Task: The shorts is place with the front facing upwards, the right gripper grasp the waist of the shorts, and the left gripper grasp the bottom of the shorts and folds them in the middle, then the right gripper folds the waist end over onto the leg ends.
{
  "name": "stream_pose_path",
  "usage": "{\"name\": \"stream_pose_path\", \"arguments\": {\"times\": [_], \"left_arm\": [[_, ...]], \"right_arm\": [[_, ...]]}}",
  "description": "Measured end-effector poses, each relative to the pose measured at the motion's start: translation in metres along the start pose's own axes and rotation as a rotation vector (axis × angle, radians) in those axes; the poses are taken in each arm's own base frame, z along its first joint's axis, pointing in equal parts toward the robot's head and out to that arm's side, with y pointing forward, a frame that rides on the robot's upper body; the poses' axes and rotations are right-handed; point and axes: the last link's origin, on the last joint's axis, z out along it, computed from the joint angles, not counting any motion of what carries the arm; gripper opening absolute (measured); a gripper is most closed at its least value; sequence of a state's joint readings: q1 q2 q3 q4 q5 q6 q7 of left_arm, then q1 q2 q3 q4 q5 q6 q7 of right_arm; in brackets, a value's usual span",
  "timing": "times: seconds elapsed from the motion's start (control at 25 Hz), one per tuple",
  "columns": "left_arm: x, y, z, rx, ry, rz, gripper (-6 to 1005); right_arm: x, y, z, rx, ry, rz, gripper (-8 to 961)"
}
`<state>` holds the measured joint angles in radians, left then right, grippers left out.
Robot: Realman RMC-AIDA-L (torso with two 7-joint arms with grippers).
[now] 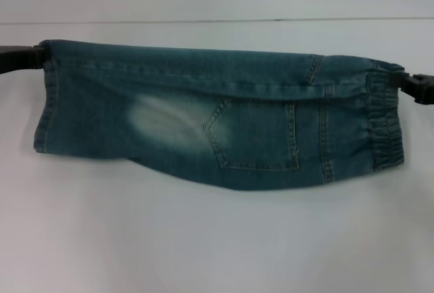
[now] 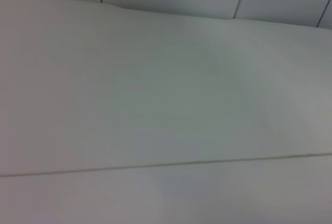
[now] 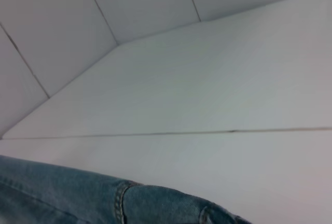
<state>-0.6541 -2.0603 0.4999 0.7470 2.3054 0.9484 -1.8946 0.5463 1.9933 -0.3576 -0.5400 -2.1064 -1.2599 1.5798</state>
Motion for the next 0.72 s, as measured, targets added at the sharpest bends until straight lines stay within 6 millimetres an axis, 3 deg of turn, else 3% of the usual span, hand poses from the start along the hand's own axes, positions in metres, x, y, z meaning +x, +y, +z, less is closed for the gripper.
{"name": "stream_pose_path", "arguments": {"times": [0.52,0.72], "left_arm": [[-0.006,0.014,0.013,0.012,-0.025,0.066,1],[-0.009,0.012,0.012,0.058,0.002,0.062,183]], "right_arm": [[-0.004,-0.002,0.018,0.068,0.012,-0.017,108],[-0.002,-0.006,0.018,0.103,0.007,0.001,114]]}}
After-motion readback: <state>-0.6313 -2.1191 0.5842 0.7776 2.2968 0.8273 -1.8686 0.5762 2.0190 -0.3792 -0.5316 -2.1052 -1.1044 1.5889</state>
